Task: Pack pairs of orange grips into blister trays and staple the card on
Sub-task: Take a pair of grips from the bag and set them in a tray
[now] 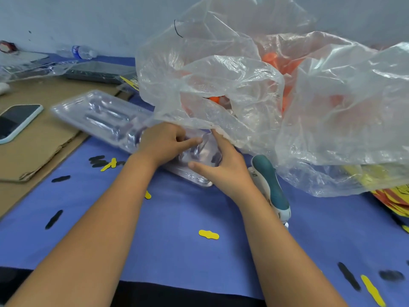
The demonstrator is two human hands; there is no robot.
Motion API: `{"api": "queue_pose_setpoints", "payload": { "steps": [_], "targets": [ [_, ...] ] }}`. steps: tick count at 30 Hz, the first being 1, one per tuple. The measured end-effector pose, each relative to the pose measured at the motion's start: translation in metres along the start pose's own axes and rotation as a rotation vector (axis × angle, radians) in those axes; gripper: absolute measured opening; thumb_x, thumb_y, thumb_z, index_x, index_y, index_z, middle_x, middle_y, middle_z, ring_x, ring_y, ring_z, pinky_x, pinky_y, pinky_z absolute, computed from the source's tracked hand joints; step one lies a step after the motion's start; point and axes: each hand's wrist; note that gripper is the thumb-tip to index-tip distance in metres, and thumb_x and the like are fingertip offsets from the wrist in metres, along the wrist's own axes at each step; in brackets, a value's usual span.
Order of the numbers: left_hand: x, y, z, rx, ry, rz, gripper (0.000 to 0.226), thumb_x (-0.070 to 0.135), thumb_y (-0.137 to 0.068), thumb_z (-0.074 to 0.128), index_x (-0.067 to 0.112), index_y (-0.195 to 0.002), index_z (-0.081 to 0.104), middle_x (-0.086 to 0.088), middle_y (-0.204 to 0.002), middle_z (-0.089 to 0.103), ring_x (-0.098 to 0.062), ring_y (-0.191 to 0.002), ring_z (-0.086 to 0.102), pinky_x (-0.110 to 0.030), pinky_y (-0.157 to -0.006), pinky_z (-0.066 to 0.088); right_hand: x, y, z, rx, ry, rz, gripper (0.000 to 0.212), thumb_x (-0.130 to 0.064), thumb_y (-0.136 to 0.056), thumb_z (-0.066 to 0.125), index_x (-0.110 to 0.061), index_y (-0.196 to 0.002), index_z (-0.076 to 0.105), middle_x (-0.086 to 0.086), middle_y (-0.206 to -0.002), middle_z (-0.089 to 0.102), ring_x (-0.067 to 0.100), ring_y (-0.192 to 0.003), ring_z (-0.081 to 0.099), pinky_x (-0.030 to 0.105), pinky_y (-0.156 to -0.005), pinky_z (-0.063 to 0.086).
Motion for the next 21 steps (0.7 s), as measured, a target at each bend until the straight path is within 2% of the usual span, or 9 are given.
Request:
{"api": "queue_pose_setpoints", "payload": {
  "steps": [2,4,6,8,10,11,13,16,21],
  "targets": [
    [0.001,-0.005,-0.002,-0.032,-0.028,0.03,0.078,0.086,-0.067,0.03,0.012,-0.049,0.048,-0.002,-0.047,0.05,-0.013,-0.047,0.045,-0.033,-0.046,0.027,0.0,-0.001,0.0,-0.016,-0.002,-0.002,0.065,-0.052,-0.063,0.079,-0.055,-0.117,0.044,-0.061,-0.089,0.038,-0.032,-0.093,0.039,0.006,-0.073,0.035],
    [0.002,-0.006,-0.001,-0.028,-0.065,0.072,0.076,0.081,-0.075,0.024,0.015,-0.045,0.046,0.0,-0.044,0.047,-0.011,-0.045,0.043,-0.031,-0.047,0.022,0.0,-0.001,0.002,-0.02,0.02,0.003,0.077,-0.051,-0.062,0.081,-0.048,-0.131,0.046,-0.055,-0.093,0.039,-0.019,-0.101,0.047,0.007,-0.079,0.037],
    [0.005,-0.003,0.002,0.022,-0.088,0.084,0.068,0.069,-0.087,0.023,0.022,-0.042,0.044,0.007,-0.042,0.043,-0.004,-0.045,0.038,-0.028,-0.047,0.02,-0.001,-0.001,0.002,-0.017,0.06,-0.023,0.077,-0.052,-0.061,0.082,-0.047,-0.13,0.047,-0.052,-0.098,0.043,-0.004,-0.112,0.051,0.013,-0.088,0.039],
    [0.008,-0.001,0.002,0.076,-0.094,0.079,0.06,0.057,-0.092,0.025,0.027,-0.041,0.038,0.013,-0.043,0.038,-0.004,-0.045,0.034,-0.024,-0.048,0.019,-0.002,-0.001,0.003,-0.046,0.1,-0.054,0.087,-0.054,-0.06,0.08,-0.049,-0.137,0.041,-0.042,-0.122,0.046,0.005,-0.127,0.046,0.026,-0.102,0.04],
    [0.009,-0.001,0.003,0.108,-0.097,0.073,0.056,0.05,-0.092,0.026,0.025,-0.043,0.035,0.009,-0.046,0.037,-0.017,-0.049,0.036,-0.03,-0.049,0.018,-0.001,-0.001,0.003,-0.072,0.156,-0.06,0.097,-0.054,-0.061,0.082,-0.042,-0.146,0.036,-0.021,-0.148,0.04,0.008,-0.137,0.035,0.037,-0.111,0.035],
    [0.01,-0.003,0.002,0.123,-0.097,0.068,0.054,0.046,-0.093,0.027,0.023,-0.045,0.035,0.004,-0.048,0.039,-0.022,-0.053,0.038,-0.032,-0.051,0.019,-0.001,-0.001,0.004,-0.07,0.179,-0.055,0.097,-0.053,-0.063,0.083,-0.039,-0.147,0.037,-0.016,-0.153,0.034,0.007,-0.139,0.03,0.039,-0.114,0.031],
    [0.01,-0.006,0.0,0.153,-0.099,0.052,0.053,0.039,-0.096,0.034,0.02,-0.047,0.035,-0.004,-0.051,0.043,-0.028,-0.056,0.041,-0.033,-0.053,0.019,-0.001,0.001,0.004,-0.065,0.19,-0.053,0.094,-0.051,-0.065,0.085,-0.038,-0.146,0.039,-0.015,-0.157,0.028,0.006,-0.14,0.025,0.04,-0.117,0.026],
    [0.013,-0.012,-0.008,0.158,-0.118,0.013,0.054,0.027,-0.097,0.044,0.017,-0.045,0.033,-0.002,-0.047,0.037,-0.028,-0.052,0.036,-0.032,-0.048,0.017,-0.005,0.003,0.003,-0.064,0.207,-0.084,0.097,-0.047,-0.065,0.086,-0.037,-0.148,0.036,-0.016,-0.157,0.024,0.006,-0.141,0.02,0.043,-0.118,0.022],
    [0.018,-0.022,-0.026,0.12,-0.113,-0.025,0.055,0.032,-0.096,0.042,0.01,-0.046,0.034,-0.006,-0.047,0.037,-0.023,-0.047,0.034,-0.029,-0.046,0.019,-0.01,0.009,0.002,-0.031,0.156,-0.201,0.086,-0.028,-0.07,0.084,-0.031,-0.145,0.042,-0.004,-0.156,0.026,0.012,-0.145,0.017,0.042,-0.119,0.018]
  ]
}}
Point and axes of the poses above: each hand's wrist, its own y-axis away from the middle knuckle, its own z-axis out of the palm, x = y × z
